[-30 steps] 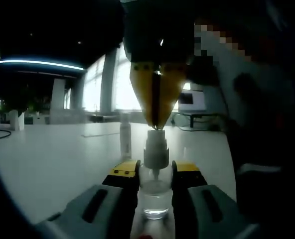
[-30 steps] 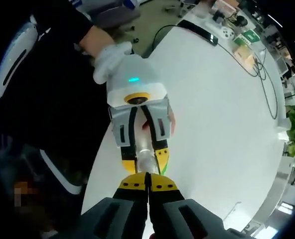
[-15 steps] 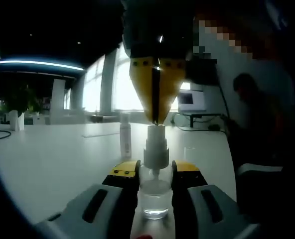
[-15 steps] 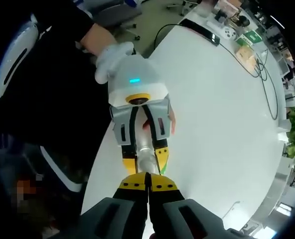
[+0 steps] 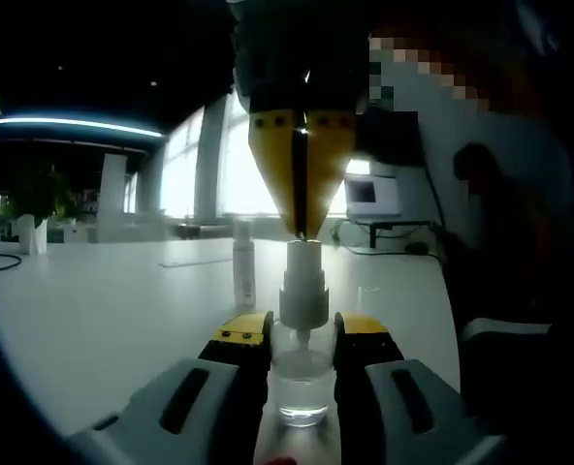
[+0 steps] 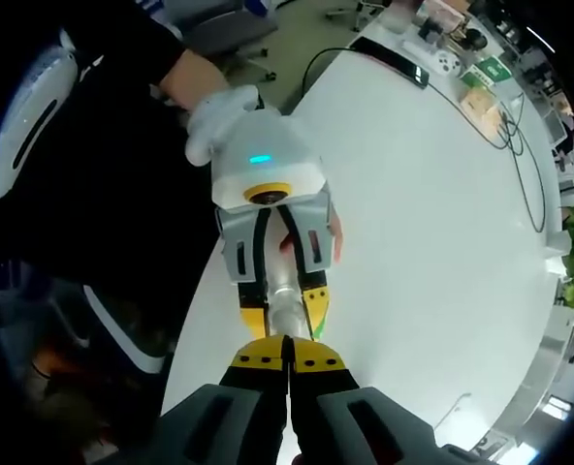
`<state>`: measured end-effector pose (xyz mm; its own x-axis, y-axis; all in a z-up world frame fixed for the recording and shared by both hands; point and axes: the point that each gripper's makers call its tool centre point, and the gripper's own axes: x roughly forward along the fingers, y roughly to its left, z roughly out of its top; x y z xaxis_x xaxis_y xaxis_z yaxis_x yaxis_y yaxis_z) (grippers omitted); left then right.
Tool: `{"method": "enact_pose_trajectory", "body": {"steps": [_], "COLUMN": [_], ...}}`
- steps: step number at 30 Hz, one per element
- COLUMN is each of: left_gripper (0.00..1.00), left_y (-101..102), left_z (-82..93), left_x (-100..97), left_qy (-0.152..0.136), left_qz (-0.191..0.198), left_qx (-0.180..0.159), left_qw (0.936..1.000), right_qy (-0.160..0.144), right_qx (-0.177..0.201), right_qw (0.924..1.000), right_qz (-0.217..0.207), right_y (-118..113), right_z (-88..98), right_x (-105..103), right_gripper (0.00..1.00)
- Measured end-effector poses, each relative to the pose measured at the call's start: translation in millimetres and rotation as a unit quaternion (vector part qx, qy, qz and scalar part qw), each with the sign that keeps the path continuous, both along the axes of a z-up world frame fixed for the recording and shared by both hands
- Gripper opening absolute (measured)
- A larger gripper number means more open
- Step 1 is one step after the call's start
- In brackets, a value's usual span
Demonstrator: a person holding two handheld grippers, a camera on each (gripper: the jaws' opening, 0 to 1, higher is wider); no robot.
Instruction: Clamp pump bottle remove cover press pump head put on cover
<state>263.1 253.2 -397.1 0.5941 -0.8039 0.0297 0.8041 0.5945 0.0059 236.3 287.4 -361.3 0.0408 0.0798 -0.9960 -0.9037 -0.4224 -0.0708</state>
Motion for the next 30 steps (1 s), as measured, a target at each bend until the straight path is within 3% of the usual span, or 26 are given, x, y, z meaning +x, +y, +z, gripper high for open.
{"method": "enact_pose_trajectory", "body": {"steps": [30], "left_gripper": [0.16], "left_y": [-0.4], "left_z": [0.0], "left_x": [0.6], "left_qy": [0.001], "left_qz": [-0.006], "left_qx": [-0.001], "left_qw": [1.0000], "right_qy": [0.002], "right_qx": [0.008], "right_qw": [1.0000], "right_qz": [0.000], "right_y": [-0.3], "right_z": [0.0], "right_x": [-0.4], "right_gripper": [0.00]}}
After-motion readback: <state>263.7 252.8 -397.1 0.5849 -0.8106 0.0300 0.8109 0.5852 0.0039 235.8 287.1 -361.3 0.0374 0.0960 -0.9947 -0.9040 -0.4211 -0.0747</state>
